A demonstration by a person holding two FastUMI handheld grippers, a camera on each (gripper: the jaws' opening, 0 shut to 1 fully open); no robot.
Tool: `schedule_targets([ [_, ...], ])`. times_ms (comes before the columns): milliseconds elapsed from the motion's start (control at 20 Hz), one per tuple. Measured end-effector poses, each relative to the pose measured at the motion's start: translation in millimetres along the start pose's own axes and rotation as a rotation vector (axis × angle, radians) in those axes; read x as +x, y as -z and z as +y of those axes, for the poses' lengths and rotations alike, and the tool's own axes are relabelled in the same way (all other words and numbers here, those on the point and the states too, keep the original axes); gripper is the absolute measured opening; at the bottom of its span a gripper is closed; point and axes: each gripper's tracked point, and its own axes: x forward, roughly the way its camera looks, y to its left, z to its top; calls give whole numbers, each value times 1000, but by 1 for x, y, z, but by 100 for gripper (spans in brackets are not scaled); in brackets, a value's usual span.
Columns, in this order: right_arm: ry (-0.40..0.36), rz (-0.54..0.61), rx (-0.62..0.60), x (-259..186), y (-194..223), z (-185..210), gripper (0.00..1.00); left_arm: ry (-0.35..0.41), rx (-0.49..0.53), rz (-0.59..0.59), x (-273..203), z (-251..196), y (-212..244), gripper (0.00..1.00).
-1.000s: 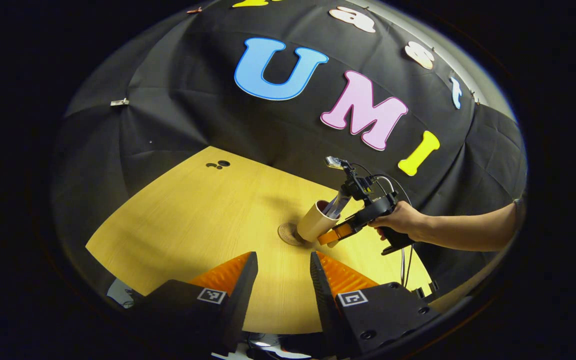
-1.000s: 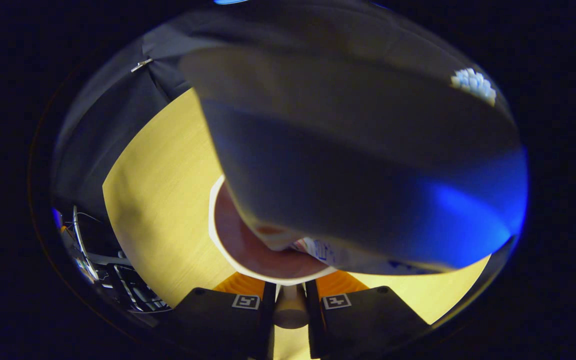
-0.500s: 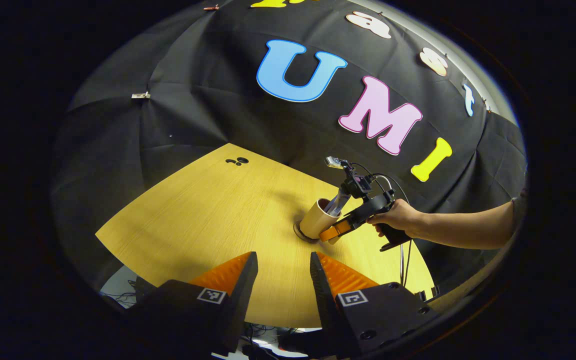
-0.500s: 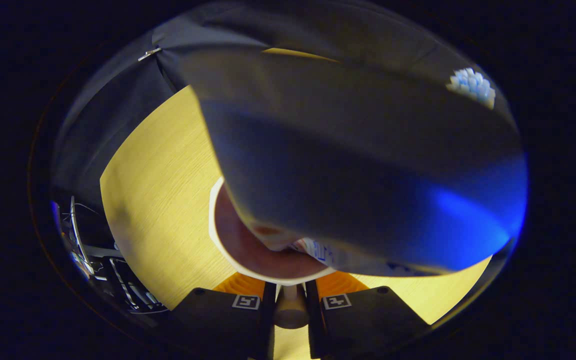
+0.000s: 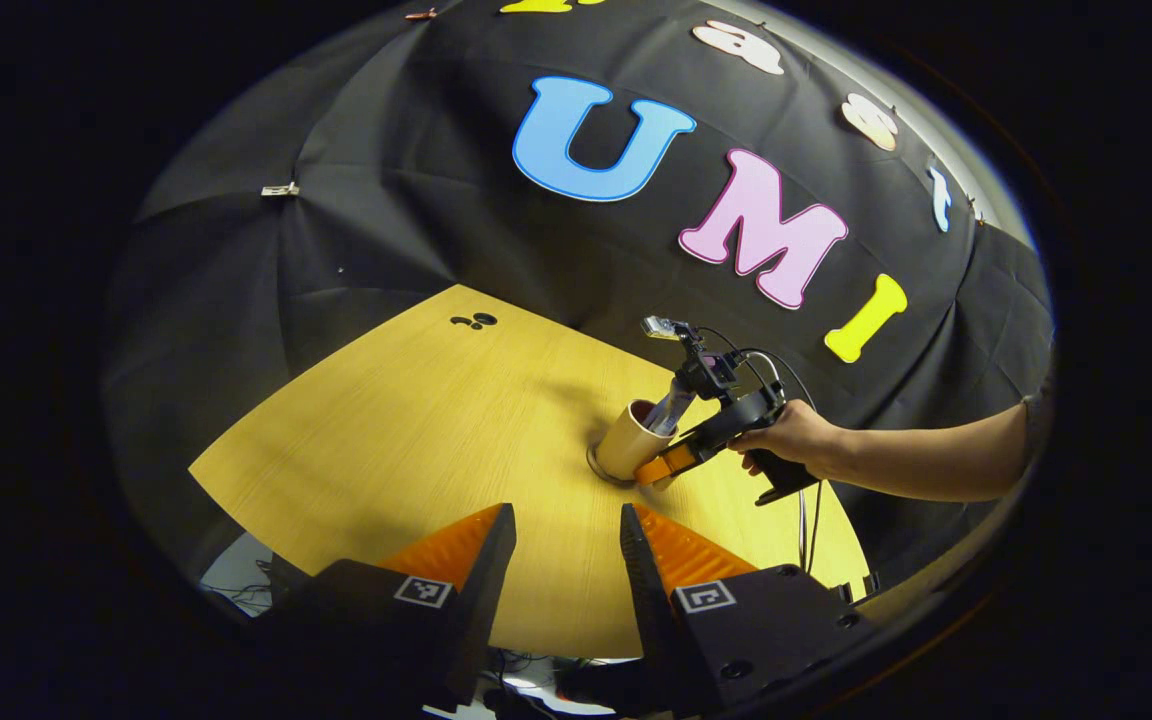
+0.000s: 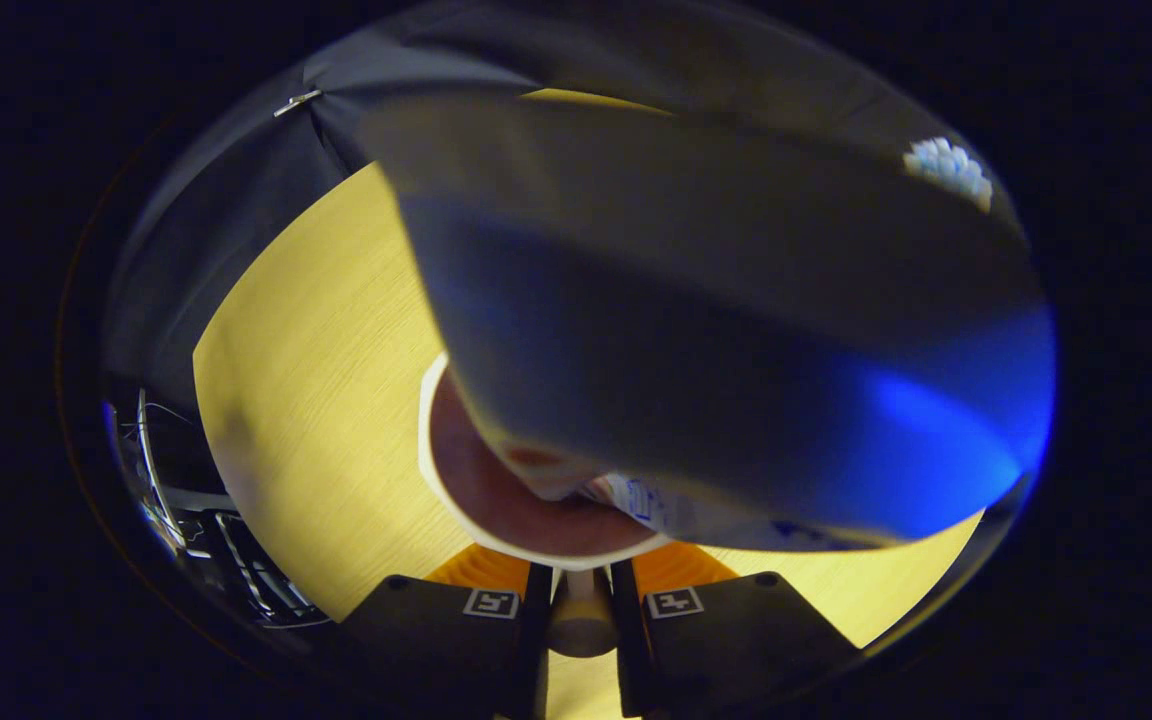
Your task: Put the toothbrush and toothpaste on the desktop into the cup, then pick up the cup and place it on the coaster on the desktop.
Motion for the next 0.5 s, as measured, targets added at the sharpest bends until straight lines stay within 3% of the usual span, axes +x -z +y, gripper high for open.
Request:
schedule_targets([
  [50,3,-1,-5,-1,1,1,32,1,1,0,1,-1,-1,66],
  [100,7,-2,-9,-3,2,0,27,3,3,0,2,-2,-2,66],
  [150,9,-5,-10,-6,4,1,38,4,6,-1,3,-4,-3,66],
  [250,13,-14,-8,-12,4,0,34,8,10,-3,5,-5,-5,66],
  [450,10,-49,8,-32,6,-5,39,21,16,-1,10,-15,-10,66],
  [500,11,-65,12,-38,4,-6,46,26,20,-1,11,-17,-12,66],
])
